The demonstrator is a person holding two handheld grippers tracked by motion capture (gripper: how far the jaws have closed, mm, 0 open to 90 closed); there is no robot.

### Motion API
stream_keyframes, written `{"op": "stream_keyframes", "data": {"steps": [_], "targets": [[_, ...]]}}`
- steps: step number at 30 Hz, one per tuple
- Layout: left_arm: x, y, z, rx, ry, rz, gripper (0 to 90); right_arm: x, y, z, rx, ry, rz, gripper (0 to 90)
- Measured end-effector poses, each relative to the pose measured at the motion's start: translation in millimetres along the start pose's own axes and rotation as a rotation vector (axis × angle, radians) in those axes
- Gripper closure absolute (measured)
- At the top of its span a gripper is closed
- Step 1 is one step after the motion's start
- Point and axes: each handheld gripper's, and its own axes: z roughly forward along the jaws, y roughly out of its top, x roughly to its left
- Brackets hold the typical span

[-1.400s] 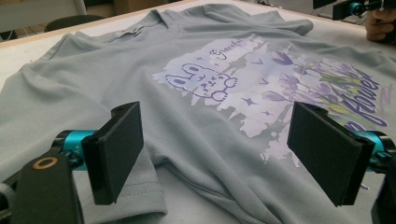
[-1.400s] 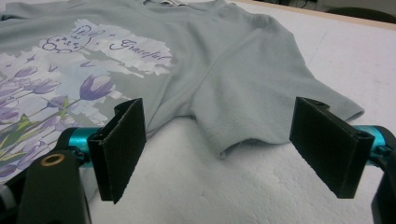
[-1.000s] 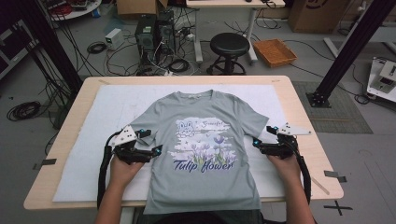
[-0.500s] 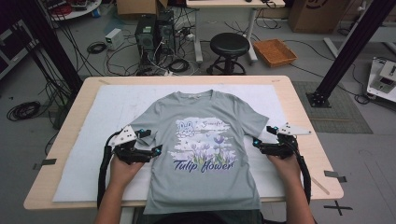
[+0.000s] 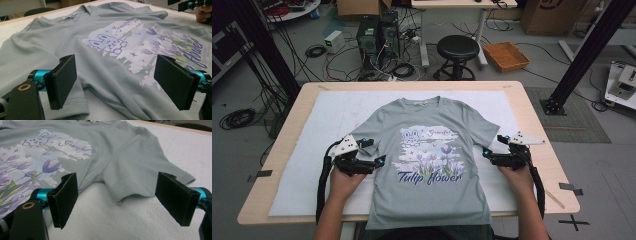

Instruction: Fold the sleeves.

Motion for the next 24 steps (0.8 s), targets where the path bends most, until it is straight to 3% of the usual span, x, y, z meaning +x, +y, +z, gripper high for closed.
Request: {"op": "stream_keyframes", "data": {"steps": [17,24], "targets": [[0.0,0.0,0.1,0.0,0.001,-0.002,18.4,-0.2,0.1,0.2,0.003,0.002,0.006,19.0],[2.6,-0.3,-0.4,-0.007,-0.001,-0.026,18.3,-0.8,0.1,0.0,0.004,0.005,0.014,19.0]]}}
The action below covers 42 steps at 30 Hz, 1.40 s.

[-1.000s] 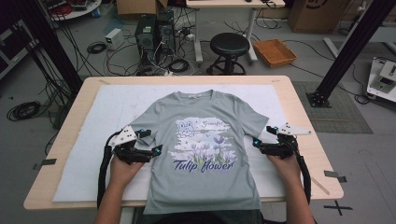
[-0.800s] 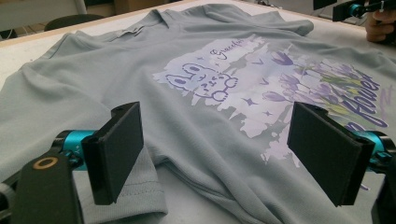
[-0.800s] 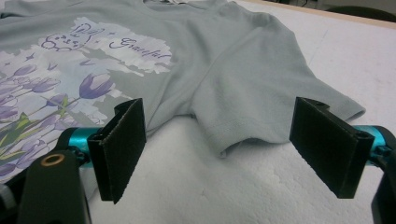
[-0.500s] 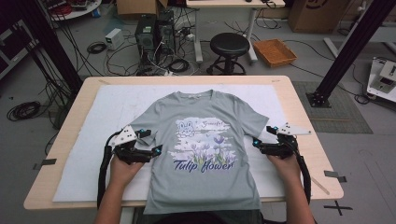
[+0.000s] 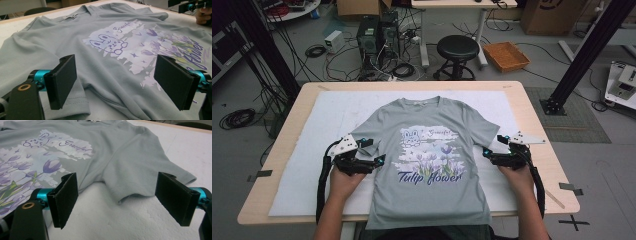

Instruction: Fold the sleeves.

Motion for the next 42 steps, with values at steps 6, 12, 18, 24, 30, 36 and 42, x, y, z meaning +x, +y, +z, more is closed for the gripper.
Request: {"op": "stream_keyframes", "data": {"steps": [6,12,18,24,30,36,42], "targets": [[-0.3,0.2,0.5,0.005,0.006,0.003,18.4,1.0,0.0,0.1,0.001,-0.003,-0.012,19.0],[-1.3,0.2,0.8,0.008,0.007,0.011,18.4,-0.1,0.1,0.2,0.002,0.002,0.001,19.0],[-2.2,0.3,0.7,0.01,0.009,0.02,18.4,1.0,0.1,0.4,0.004,-0.007,-0.01,19.0],[-2.6,0.2,0.5,0.008,0.011,0.026,18.4,0.1,0.2,0.4,0.003,-0.001,0.001,19.0],[-2.9,0.1,0.5,0.006,0.011,0.028,18.4,-0.1,0.1,0.7,0.001,0.0,-0.009,19.0],[-2.8,0.1,0.5,0.005,0.011,0.027,18.3,0.3,0.1,0.5,0.004,-0.003,-0.008,19.0],[-2.7,0.1,0.4,0.006,0.008,0.03,18.4,0.6,0.2,0.7,0.002,-0.006,-0.008,19.0]]}}
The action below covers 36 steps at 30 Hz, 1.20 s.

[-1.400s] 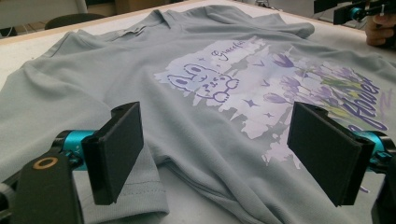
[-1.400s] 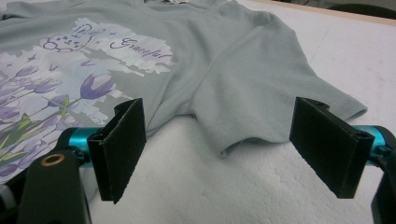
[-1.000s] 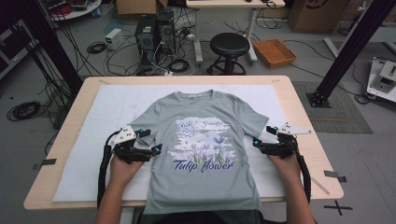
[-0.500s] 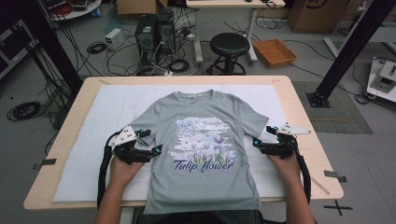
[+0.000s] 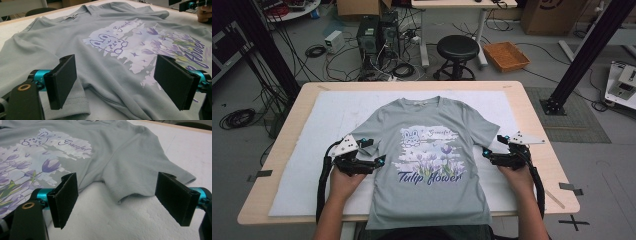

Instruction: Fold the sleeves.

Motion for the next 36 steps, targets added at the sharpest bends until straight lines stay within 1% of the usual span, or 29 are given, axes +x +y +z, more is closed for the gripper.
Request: {"op": "stream_keyframes", "data": {"steps": [19,27,33,36], "targets": [[0.0,0.0,-0.1,0.0,0.001,-0.001,18.4,-0.6,0.1,0.2,0.0,0.002,-0.004,19.0],[0.5,-0.2,0.0,-0.003,0.002,-0.012,18.4,-0.7,0.0,0.0,0.002,0.006,0.009,19.0],[2.9,-0.3,-0.4,-0.007,0.004,-0.035,18.4,-0.9,0.0,0.0,0.001,0.008,0.009,19.0],[2.1,-0.2,-0.2,-0.004,0.003,-0.026,18.4,-0.8,0.0,-0.3,0.001,0.011,0.012,19.0]]}}
